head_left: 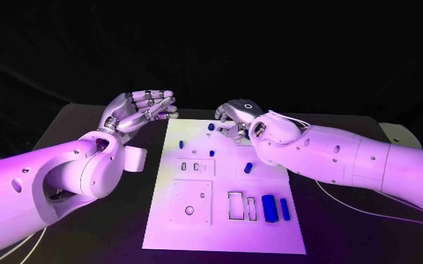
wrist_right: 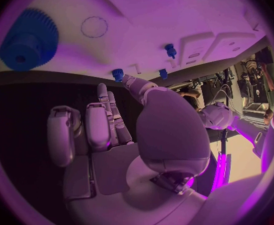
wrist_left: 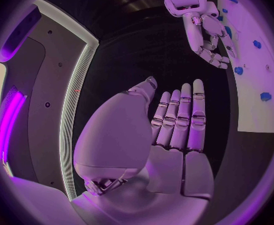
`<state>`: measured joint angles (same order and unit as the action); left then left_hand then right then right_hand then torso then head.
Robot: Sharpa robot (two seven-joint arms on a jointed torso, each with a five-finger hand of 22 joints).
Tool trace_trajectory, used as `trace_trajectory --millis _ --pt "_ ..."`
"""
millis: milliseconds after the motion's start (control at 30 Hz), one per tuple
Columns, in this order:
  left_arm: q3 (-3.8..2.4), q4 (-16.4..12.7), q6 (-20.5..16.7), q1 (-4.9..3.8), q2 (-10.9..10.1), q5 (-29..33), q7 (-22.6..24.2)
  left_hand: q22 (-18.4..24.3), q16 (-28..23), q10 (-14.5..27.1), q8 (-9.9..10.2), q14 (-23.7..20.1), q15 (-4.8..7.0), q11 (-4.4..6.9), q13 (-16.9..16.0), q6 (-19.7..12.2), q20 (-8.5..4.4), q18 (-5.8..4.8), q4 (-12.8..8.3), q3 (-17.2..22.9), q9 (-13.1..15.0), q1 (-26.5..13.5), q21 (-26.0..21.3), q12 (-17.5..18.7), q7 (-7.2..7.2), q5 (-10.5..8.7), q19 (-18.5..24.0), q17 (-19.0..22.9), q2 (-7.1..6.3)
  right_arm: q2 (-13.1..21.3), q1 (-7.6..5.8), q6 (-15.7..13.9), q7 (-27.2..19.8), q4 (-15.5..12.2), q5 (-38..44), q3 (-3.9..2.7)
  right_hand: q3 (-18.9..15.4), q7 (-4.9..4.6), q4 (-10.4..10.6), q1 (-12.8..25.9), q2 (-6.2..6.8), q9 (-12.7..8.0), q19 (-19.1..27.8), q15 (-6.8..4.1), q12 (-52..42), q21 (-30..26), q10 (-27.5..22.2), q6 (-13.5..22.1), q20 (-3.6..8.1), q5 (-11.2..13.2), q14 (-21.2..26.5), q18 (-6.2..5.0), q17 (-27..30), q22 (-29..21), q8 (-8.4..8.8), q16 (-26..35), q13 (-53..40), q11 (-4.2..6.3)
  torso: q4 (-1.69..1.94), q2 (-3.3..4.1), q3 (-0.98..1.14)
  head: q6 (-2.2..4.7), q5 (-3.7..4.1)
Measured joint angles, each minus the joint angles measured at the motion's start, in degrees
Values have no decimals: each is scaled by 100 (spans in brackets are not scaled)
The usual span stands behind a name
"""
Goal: Assemble the parts on the task board
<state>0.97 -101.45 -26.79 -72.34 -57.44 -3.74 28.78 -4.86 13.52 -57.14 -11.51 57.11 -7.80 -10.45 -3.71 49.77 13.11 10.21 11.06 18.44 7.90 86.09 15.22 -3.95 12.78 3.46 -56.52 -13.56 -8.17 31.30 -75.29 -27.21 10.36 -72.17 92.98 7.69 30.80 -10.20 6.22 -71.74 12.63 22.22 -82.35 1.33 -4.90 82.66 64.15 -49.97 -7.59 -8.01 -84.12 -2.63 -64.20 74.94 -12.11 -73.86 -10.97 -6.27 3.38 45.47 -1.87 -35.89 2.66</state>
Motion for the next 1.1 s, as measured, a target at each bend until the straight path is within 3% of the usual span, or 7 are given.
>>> trace_trajectory --millis 133,300,400,467,533,700,1100 --pt "1 26 0 -1 -6 0 -1 0 0 0 0 0 0 0 0 0 0 0 0 0 0 0 0 0 0 0 0 0 0 447 -77 -119 -22 -456 -106 -49 51 48 -51 -104 -12 52 -132 -27 -242 132 498 -173 67 -99 22 0 -179 -1 -30 -156 -127 92 -23 -15 10 23 31" --pt "2 65 9 -1 -1 1 -2 0 0 0 0 0 0 0 0 0 0 0 0 0 0 0 0 0 0 0 0 1 0 1005 -170 -155 -96 -885 -533 -98 -242 199 -125 -132 91 130 -167 -245 -1322 354 1265 -173 236 -138 11 0 -527 -1 -71 -427 -1033 314 -70 -56 27 48 60" --pt "2 96 18 -1 16 1 -2 0 0 0 0 0 0 0 0 0 0 0 0 0 0 0 0 0 0 0 0 -1 0 1259 -197 -83 -139 -983 -927 -112 -555 222 -44 -117 102 286 -165 -249 -3974 509 1210 28 247 -191 18 98 -947 -1 -225 -757 -3738 361 -105 -84 35 58 80" --pt "2 115 26 -1 34 1 -2 0 0 0 0 0 0 0 0 0 0 0 0 0 0 0 0 0 0 0 0 -5 0 1381 -209 2 -161 -992 -1190 -116 -688 185 59 -70 55 419 -165 -249 -5813 591 1310 188 247 -300 18 98 -1056 -1 -397 -950 -5418 295 -128 -104 41 57 83" --pt "2 128 33 -1 46 1 -2 0 0 0 0 0 0 0 0 0 0 0 0 0 0 0 0 0 0 0 0 -5 0 1447 -216 83 -172 -974 -1384 -118 -767 140 138 -65 50 504 -165 -223 -6931 619 1628 252 247 -330 -2 180 -1075 -2 -531 -1089 -6236 260 -143 -121 48 49 83" --pt "1 154 49 -1 62 1 -2 0 0 0 0 0 0 0 0 0 0 0 0 0 1 0 0 0 0 0 0 -4 0 1487 -218 316 -185 -832 -1768 -119 -903 100 210 -65 50 578 -165 -163 -8028 709 1962 372 182 -330 -1 184 -1076 -2 -673 -1372 -6399 205 -157 -146 59 27 74" --pt "2 160 74 -1 60 1 -7 0 0 0 0 0 0 0 0 0 0 0 0 0 0 0 0 -1 0 0 0 -5 0 1239 -102 678 -158 -467 -1982 -94 -987 58 247 -95 19 577 -165 -123 -8175 709 1980 534 142 -329 0 183 -1075 -2 -673 -1462 -6399 187 -162 -146 66 -20 4"
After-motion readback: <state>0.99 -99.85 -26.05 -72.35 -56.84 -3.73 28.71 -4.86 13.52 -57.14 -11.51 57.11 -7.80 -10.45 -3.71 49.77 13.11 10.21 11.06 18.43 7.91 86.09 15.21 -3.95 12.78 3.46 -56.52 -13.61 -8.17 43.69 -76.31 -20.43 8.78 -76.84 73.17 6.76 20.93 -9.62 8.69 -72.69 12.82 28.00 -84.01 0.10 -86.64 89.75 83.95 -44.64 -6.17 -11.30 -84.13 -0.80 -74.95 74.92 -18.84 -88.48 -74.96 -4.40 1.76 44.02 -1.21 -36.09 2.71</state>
